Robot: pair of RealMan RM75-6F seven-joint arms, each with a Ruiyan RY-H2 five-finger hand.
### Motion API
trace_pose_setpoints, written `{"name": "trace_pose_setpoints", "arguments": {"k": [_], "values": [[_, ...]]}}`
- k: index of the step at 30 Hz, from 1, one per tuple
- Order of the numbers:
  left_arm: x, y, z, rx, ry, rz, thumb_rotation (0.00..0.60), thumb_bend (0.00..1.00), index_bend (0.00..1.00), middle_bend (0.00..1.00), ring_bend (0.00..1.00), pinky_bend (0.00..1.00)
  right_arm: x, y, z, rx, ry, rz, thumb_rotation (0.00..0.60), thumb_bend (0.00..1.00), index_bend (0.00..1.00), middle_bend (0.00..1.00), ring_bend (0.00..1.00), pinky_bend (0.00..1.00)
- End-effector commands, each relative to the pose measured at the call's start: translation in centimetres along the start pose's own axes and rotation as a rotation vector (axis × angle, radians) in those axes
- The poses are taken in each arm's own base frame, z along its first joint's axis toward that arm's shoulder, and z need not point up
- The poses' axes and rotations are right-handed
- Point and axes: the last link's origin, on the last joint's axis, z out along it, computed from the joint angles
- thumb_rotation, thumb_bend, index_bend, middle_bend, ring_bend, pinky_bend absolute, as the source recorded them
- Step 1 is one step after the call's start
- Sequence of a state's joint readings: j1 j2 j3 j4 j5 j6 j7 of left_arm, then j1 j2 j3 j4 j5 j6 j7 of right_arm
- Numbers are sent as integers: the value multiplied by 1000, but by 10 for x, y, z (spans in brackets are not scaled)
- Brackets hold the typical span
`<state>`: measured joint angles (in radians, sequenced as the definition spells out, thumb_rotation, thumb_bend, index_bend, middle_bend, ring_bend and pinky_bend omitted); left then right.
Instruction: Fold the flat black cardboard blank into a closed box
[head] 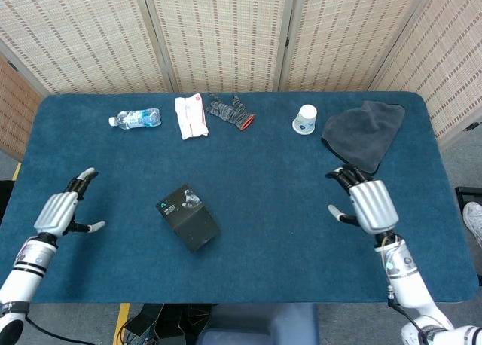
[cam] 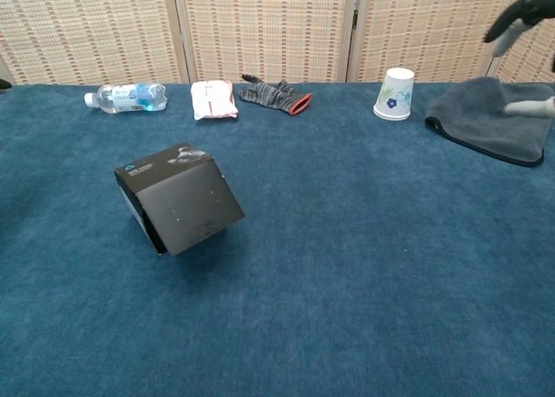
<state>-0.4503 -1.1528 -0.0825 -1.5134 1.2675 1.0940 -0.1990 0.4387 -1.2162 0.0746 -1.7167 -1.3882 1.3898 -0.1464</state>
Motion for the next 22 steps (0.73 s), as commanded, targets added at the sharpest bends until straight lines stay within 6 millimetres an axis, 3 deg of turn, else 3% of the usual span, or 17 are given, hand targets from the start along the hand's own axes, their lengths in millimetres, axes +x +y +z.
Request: {"name": "trace_pose_setpoints", "arguments": {"k": [1, 8, 9, 14, 22], "values": [[0, -6, -19, 23, 79, 51, 600, 135, 0, 0, 0, 319, 7, 26, -26, -79, -33, 14, 600, 217, 278, 313, 235, 426], [-3, -10, -48, 42, 123, 98, 600, 135, 0, 0, 0, 319, 13, 52, -55, -156, -19, 13, 600, 246, 278, 273, 233, 391], [-4, -11, -60, 48, 146, 113, 600, 135, 0, 0, 0, 319, 14, 59, -68, -189, -13, 14, 600, 248, 278, 269, 232, 386], [-8, -6, -87, 56, 185, 133, 600, 135, 0, 0, 0, 319, 13, 69, -97, -236, -1, 23, 600, 254, 278, 266, 230, 370], [-14, 2, -107, 57, 196, 159, 600, 135, 0, 0, 0, 319, 14, 79, -117, -288, 13, 60, 600, 254, 278, 266, 230, 371]]}}
